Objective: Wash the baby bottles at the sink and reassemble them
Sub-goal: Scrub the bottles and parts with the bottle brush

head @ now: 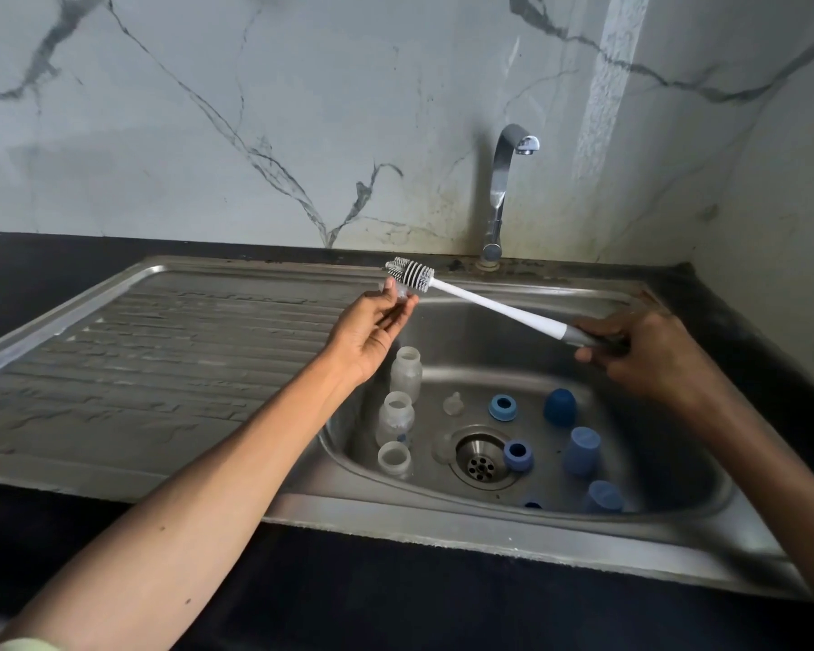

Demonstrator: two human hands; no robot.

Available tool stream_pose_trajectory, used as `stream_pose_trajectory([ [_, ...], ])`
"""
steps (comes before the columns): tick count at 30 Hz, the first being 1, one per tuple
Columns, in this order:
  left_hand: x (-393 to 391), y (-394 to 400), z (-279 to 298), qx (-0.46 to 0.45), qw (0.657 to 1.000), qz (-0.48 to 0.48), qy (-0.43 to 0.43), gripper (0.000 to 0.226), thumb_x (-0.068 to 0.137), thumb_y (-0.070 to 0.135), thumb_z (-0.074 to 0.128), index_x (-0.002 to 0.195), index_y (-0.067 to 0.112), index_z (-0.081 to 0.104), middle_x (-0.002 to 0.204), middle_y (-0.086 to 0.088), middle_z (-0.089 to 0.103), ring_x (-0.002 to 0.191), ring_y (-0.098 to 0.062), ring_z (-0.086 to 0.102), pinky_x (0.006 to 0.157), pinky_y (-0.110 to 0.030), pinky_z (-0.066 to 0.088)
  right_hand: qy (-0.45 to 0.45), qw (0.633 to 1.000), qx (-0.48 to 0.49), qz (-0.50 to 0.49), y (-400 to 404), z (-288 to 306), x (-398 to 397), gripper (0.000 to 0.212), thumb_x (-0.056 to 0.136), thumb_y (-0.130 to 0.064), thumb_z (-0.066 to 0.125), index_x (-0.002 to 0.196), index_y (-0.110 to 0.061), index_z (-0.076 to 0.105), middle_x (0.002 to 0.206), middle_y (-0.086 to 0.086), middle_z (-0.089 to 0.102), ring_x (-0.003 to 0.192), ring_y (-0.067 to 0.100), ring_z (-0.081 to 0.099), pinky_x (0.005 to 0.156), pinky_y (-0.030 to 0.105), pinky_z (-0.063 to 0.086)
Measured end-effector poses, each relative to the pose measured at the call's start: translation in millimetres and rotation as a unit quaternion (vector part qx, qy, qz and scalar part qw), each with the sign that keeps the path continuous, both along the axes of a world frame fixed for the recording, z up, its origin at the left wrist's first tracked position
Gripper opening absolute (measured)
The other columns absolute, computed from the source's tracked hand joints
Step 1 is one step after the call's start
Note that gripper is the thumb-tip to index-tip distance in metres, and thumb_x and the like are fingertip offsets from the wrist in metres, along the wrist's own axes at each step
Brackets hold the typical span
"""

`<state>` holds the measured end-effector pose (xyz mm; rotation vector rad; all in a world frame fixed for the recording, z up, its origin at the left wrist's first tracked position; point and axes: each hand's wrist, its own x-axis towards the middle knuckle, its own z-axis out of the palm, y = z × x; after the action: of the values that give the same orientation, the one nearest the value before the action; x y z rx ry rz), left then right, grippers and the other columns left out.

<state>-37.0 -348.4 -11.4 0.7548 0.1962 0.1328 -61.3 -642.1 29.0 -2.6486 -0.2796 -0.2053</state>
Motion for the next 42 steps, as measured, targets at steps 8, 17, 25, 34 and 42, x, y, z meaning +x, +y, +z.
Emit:
stream_pose_trajectory([
  [8, 2, 0, 0, -0.042, 0.999, 0.01, -0.006, 0.011, 0.096, -0.001, 0.058, 0.088, -0.004, 0.063, 0.081, -0.014, 0.072, 0.078, -0.022, 0.073, 0.068, -0.024, 0.061, 0.016, 1.0, -0.01, 0.005, 0, 1, 1, 0.046, 0.089, -0.018, 0.069, 0.133, -0.02, 0.057, 0.133, 0.008, 0.059, 0.123, 0.025, 0.052, 0.103, 0.036, 0.04],
  [17, 2, 1, 1, -0.056, 0.998, 0.014, -0.01, 0.012, 0.096, 0.001, 0.059, 0.086, -0.001, 0.064, 0.079, -0.012, 0.072, 0.069, -0.017, 0.073, 0.067, -0.024, 0.061, 0.022, 1.0, -0.016, 0.008, -5, 1, 6, 0.046, 0.088, -0.019, 0.07, 0.132, -0.021, 0.059, 0.134, 0.009, 0.059, 0.122, 0.026, 0.053, 0.103, 0.035, 0.04],
  [25, 2, 0, 2, -0.042, 0.999, 0.007, -0.007, 0.008, 0.097, 0.003, 0.059, 0.09, -0.001, 0.061, 0.077, -0.015, 0.073, 0.071, -0.018, 0.074, 0.069, -0.023, 0.061, 0.017, 1.0, -0.024, 0.008, -14, 3, 9, 0.043, 0.087, -0.019, 0.072, 0.128, -0.019, 0.062, 0.128, 0.009, 0.063, 0.115, 0.026, 0.057, 0.095, 0.03, 0.04],
  [34, 7, 4, -5, 0.038, 0.999, 0.005, 0.005, 0.007, 0.095, 0.003, 0.061, 0.1, 0.0, 0.065, 0.098, -0.011, 0.071, 0.087, -0.014, 0.065, 0.079, -0.02, 0.058, 0.003, 1.0, 0.0, -0.01, -27, 1, 15, 0.043, 0.084, -0.018, 0.075, 0.126, -0.021, 0.064, 0.13, 0.01, 0.062, 0.119, 0.028, 0.057, 0.101, 0.034, 0.041],
  [42, 3, -14, -11, 0.186, 0.98, -0.046, -0.048, 0.04, 0.089, -0.016, 0.056, 0.123, 0.003, 0.064, 0.109, -0.011, 0.074, 0.103, -0.026, 0.071, 0.092, -0.031, 0.058, -0.004, 0.999, 0.004, -0.041, -44, -2, 28, 0.044, 0.082, -0.022, 0.077, 0.125, -0.022, 0.066, 0.129, 0.009, 0.064, 0.118, 0.029, 0.058, 0.099, 0.033, 0.043],
])
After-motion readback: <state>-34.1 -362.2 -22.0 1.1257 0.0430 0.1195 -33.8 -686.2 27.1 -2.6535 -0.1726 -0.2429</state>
